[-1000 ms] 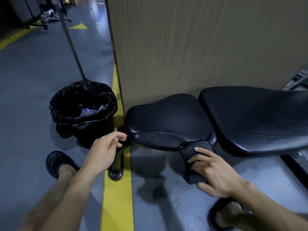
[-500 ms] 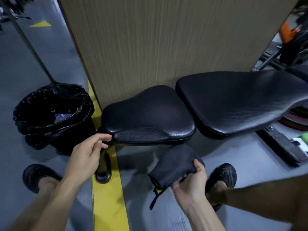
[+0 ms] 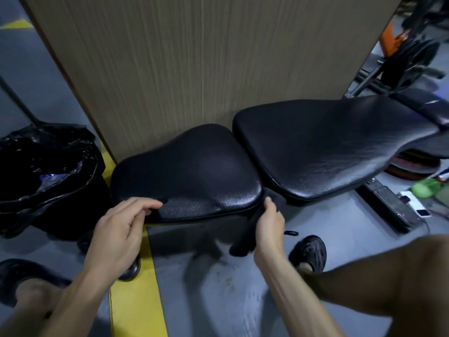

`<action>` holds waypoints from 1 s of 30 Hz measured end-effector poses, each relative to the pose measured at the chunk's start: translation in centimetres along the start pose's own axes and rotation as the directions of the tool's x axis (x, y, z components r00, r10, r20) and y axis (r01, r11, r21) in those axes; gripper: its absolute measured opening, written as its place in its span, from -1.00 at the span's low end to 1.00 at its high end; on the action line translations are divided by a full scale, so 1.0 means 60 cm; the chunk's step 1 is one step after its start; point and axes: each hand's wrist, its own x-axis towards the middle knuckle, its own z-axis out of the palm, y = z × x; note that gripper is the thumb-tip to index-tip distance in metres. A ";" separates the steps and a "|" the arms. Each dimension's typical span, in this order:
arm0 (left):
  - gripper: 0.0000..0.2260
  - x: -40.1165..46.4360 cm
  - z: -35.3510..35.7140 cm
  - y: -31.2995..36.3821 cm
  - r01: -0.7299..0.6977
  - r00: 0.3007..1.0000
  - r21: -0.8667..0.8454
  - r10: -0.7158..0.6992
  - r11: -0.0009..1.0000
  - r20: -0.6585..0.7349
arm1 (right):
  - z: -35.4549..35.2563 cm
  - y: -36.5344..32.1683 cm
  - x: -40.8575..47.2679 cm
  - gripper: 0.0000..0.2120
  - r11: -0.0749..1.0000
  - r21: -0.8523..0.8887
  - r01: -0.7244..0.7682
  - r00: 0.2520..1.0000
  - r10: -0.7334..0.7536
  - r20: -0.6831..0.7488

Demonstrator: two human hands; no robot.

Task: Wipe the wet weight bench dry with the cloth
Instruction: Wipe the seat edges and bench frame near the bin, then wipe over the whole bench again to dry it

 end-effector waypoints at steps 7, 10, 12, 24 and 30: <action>-0.72 0.013 0.030 0.022 -0.088 0.996 0.068 0.088 0.994 0.007 | -0.024 -0.026 0.027 -0.61 0.989 -0.121 0.084 0.996 -0.084 0.007; -0.71 0.014 0.048 0.042 -0.135 0.990 0.100 0.130 0.986 0.054 | -0.050 -0.006 0.019 -0.53 0.974 -0.188 0.126 0.991 -0.115 0.070; -0.71 0.018 0.056 0.051 -0.155 0.985 0.116 0.145 0.981 0.090 | -0.070 0.000 0.013 -0.50 0.977 -0.169 0.132 0.988 -0.115 0.106; -0.73 0.090 0.064 0.114 -0.100 0.947 0.411 -0.040 0.906 0.320 | -0.242 -0.162 0.026 -0.64 0.874 0.310 0.374 0.915 -0.402 0.032; -0.79 0.130 0.071 0.135 -0.210 0.868 0.520 -0.088 0.828 0.489 | -0.166 -0.050 0.091 -0.39 0.364 -0.480 0.798 0.558 -0.748 0.360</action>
